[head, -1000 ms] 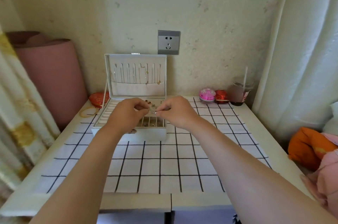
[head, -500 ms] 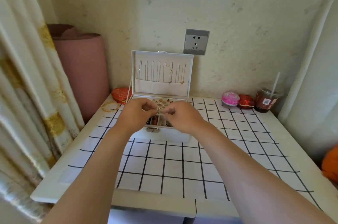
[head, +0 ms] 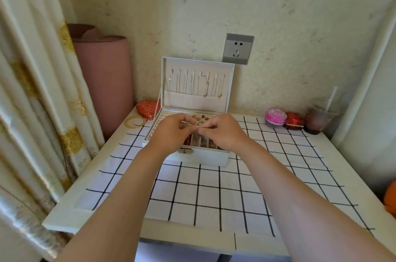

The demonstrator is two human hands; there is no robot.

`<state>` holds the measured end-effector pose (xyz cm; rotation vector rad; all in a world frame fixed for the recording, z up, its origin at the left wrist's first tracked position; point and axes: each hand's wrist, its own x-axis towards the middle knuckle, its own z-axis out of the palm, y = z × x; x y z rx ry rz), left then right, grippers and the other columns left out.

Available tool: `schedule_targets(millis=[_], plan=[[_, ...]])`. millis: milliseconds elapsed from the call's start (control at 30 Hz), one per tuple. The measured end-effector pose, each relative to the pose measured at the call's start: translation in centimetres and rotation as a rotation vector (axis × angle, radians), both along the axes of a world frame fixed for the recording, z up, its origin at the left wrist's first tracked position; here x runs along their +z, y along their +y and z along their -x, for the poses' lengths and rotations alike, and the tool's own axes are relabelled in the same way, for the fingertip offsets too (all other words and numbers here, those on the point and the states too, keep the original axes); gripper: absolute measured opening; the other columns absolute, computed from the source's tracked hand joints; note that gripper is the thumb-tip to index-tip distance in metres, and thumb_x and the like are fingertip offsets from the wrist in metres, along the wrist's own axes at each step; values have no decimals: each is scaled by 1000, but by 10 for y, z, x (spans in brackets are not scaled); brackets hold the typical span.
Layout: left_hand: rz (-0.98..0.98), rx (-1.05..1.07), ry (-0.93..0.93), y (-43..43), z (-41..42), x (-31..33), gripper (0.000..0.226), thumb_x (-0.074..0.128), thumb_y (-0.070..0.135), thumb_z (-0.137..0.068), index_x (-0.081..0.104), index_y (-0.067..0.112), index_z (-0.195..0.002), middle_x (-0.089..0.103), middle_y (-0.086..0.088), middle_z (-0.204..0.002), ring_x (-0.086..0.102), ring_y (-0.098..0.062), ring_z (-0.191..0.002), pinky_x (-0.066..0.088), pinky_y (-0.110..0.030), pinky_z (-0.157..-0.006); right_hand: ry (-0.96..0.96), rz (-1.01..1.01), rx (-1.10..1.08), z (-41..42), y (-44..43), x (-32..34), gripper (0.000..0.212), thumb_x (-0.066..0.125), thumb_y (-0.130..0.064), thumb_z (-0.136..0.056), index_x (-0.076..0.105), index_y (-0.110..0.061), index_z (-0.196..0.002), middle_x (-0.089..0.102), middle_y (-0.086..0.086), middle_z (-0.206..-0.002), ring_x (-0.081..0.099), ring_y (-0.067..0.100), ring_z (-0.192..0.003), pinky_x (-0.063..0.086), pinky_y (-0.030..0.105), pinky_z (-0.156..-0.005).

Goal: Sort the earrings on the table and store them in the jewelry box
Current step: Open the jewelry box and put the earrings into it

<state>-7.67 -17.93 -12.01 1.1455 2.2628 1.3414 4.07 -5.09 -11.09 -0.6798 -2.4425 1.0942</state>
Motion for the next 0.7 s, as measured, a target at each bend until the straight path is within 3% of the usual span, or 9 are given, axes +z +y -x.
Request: schedule_targets(millis=[133, 300, 433, 533, 600, 700], plan=[[16, 6, 134, -2, 2, 4, 12, 64, 28, -94, 68, 31, -104, 65, 21, -94, 58, 3, -86, 43, -12, -73, -28, -86, 1, 2, -2, -7, 7, 74, -25, -87, 80, -27, -91, 72, -17, -89, 65, 3, -91, 52, 29, -88], [-143, 149, 157, -5, 22, 15, 17, 63, 24, -93, 69, 30, -109, 65, 20, -100, 58, -4, -89, 45, -20, -76, 86, -59, -121, 3, 7, 4, 15, 63, -21, -96, 75, -25, -105, 68, -16, -105, 60, 4, -104, 44, 23, -93], [-203, 295, 182, -1, 53, 18, 29, 60, 25, -93, 63, 25, -121, 58, 12, -108, 55, -14, -108, 49, -39, -98, 143, -129, -241, 8, 26, 7, 28, 61, -18, -96, 64, -25, -123, 57, -6, -123, 54, 7, -109, 41, 26, -97], [-179, 333, 37, 7, 72, 24, 48, 55, 28, -95, 46, 22, -142, 47, 3, -141, 42, -22, -133, 37, -44, -112, 131, -164, -336, 18, 41, 12, 48, 60, -19, -94, 48, -26, -139, 40, 4, -143, 57, 18, -112, 38, 26, -93], [-210, 290, -129, 15, 79, 29, 60, 52, 30, -98, 29, 22, -153, 33, 3, -156, 32, -19, -143, 28, -42, -118, 161, -126, -359, 25, 49, 15, 65, 63, -16, -91, 34, -25, -148, 31, 5, -149, 48, 23, -126, 33, 25, -100], [-211, 179, -265, 27, 83, 31, 67, 49, 37, -100, 14, 27, -157, 20, 4, -163, 22, -18, -148, 21, -39, -118, 242, 102, -283, 34, 56, 19, 78, 63, -7, -90, 21, -26, -153, 37, -7, -144, 40, 11, -127, 30, 26, -103]])
